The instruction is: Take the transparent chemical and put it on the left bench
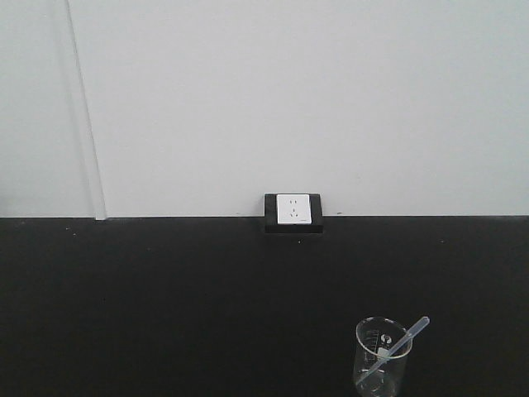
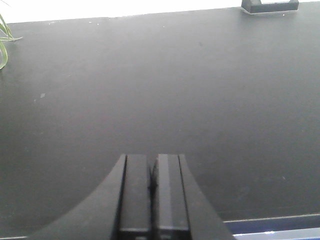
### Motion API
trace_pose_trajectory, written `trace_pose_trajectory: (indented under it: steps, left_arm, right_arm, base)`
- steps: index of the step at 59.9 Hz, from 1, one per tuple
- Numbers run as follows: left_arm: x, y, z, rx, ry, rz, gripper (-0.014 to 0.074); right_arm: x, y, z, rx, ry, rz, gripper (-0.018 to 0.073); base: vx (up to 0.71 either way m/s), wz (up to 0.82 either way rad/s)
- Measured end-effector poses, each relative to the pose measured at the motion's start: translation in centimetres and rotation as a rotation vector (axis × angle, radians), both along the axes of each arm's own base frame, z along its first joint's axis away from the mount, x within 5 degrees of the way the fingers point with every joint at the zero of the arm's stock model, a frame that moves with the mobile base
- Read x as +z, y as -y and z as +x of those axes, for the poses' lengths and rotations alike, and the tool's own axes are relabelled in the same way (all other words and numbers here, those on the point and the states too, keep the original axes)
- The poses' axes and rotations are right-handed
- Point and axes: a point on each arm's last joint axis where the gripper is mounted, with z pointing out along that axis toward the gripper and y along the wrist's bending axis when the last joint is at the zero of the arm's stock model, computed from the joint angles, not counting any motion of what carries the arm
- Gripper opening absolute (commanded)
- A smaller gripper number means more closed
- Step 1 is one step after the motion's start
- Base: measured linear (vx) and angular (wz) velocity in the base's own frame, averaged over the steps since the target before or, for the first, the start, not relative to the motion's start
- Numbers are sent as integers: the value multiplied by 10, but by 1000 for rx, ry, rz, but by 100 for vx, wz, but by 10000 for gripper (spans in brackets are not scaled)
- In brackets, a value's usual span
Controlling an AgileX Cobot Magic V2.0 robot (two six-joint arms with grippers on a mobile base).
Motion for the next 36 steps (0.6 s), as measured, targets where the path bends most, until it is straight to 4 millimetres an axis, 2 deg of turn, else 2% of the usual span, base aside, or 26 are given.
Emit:
trace_pose_trajectory:
  steps: [9, 19, 28, 36]
  left_arm:
    - [0, 0, 0, 0, 0, 0, -4]
    - [0, 0, 0, 0, 0, 0, -4]
    - [0, 0, 0, 0, 0, 0, -4]
    - [0, 0, 0, 0, 0, 0, -4]
  right_arm:
    - [23, -3, 33, -1, -15, -9, -4]
    - [23, -6, 65, -1, -63, -12, 29]
    - [13, -7, 84, 3, -121, 25, 133]
    - [4, -8, 95, 6, -173, 65, 298]
  base:
    - [0, 0]
    - [0, 0]
    - [0, 0]
    - [0, 0]
